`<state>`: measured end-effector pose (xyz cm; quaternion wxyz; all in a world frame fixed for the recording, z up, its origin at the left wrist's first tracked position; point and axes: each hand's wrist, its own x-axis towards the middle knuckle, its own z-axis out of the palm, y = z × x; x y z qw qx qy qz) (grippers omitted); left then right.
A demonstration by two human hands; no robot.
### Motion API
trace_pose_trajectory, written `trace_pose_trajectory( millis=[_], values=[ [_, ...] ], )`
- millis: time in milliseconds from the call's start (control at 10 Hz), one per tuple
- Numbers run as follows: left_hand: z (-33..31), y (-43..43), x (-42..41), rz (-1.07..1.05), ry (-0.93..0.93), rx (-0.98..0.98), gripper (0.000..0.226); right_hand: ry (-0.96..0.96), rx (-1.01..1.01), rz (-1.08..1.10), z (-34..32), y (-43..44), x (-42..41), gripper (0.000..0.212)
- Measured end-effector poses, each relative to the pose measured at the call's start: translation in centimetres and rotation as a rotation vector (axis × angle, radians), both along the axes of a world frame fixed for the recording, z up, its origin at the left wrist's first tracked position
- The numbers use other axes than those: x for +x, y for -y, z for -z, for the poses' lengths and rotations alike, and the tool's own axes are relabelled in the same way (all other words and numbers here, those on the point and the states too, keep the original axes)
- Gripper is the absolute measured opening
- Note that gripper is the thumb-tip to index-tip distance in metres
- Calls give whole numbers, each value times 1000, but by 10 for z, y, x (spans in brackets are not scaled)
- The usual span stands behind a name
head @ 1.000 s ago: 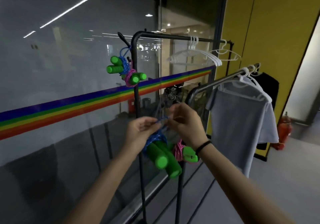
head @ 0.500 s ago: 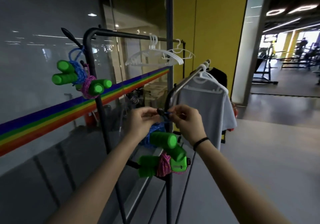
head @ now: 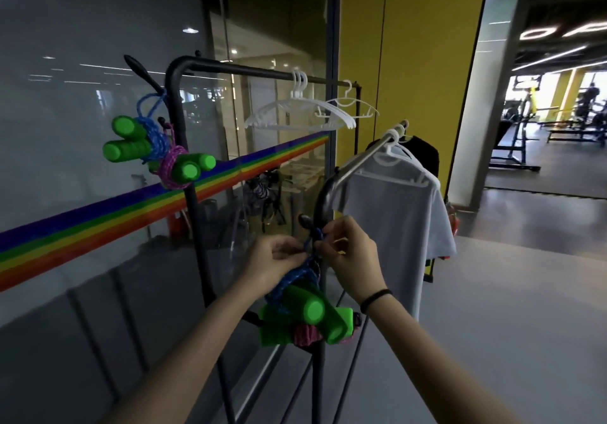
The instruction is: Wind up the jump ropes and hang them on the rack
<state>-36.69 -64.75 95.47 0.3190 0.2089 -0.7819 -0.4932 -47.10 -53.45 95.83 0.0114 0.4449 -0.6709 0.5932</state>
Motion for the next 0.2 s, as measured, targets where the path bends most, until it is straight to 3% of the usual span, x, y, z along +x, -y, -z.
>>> trace_pose_trajectory(
  millis=[200],
  values=[
    [1,-20,17,-42,-30,-11,22,13,59,-54,3,-8,-8,25]
  ],
)
